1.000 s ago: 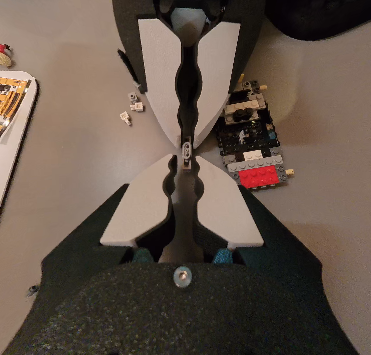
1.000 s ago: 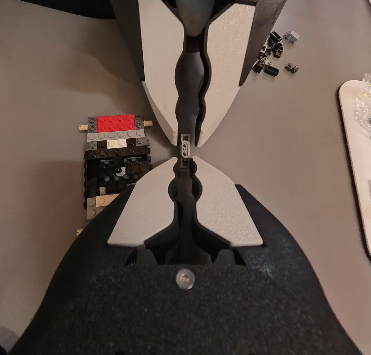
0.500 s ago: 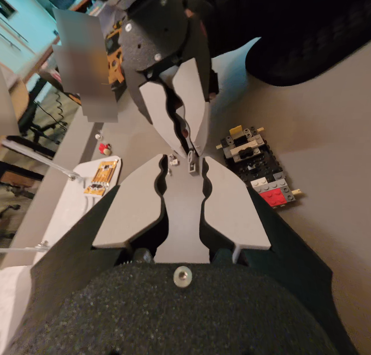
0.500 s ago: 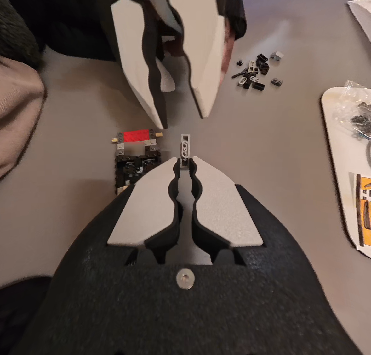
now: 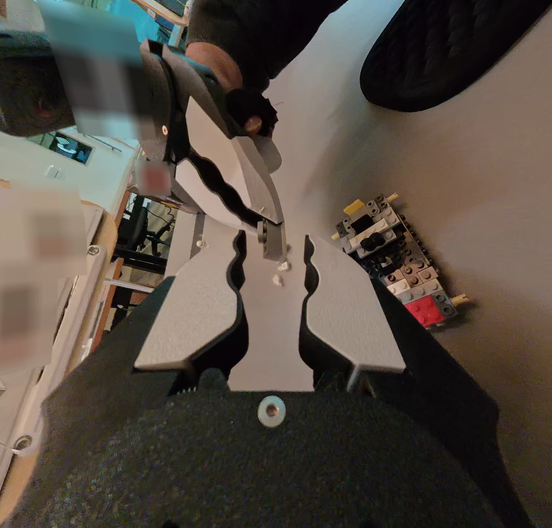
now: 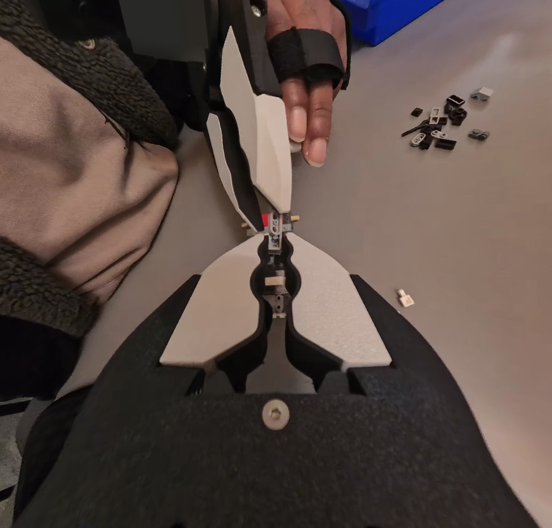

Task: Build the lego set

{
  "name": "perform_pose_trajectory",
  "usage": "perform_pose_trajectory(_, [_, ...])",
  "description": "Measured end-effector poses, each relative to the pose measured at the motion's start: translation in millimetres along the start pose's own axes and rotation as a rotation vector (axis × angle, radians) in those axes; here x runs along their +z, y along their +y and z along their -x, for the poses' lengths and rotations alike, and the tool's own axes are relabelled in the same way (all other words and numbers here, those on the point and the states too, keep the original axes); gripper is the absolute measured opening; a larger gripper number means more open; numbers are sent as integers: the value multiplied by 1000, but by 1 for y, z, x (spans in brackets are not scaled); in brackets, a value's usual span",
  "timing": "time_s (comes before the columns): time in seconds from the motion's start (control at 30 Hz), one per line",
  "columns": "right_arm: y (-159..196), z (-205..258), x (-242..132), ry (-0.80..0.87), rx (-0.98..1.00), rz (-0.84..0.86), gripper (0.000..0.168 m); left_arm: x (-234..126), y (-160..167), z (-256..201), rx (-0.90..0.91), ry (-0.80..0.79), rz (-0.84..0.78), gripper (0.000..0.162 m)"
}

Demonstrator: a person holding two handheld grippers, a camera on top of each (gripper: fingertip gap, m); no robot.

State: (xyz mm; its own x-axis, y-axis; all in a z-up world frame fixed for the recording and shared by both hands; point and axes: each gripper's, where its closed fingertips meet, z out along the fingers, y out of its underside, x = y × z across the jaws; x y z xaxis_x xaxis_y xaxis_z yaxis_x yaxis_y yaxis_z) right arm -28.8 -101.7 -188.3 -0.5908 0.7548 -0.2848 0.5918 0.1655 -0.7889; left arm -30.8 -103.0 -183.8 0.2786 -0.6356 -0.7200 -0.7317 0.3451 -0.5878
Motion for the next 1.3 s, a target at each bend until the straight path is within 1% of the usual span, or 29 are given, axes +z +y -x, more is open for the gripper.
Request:
perform_pose_trajectory(0.2, [0, 7, 4, -66, 38, -22, 7, 2, -2, -4, 56, -7, 3, 31])
perform_pose_trajectory(0.37, [2, 11, 8, -121, 67, -28, 7, 2, -3, -8, 73, 8, -3, 21])
perform_pose_trajectory(0.53, [3, 13, 10, -177, 103, -39, 8, 3, -5, -11, 69, 20, -14, 20])
perform_pose_trajectory(0.7, [2, 17, 10, -247, 150, -56, 8, 2, -9, -12, 23, 42, -44, 19])
perform_pose_trajectory(1.0, [0, 21, 8, -292, 213, -96, 8, 1, -13, -12, -164, 118, -44, 19])
perform_pose_trajectory(1.3, [2, 24, 9, -317, 245, -82, 7, 2, -13, -15, -138, 128, -41, 19])
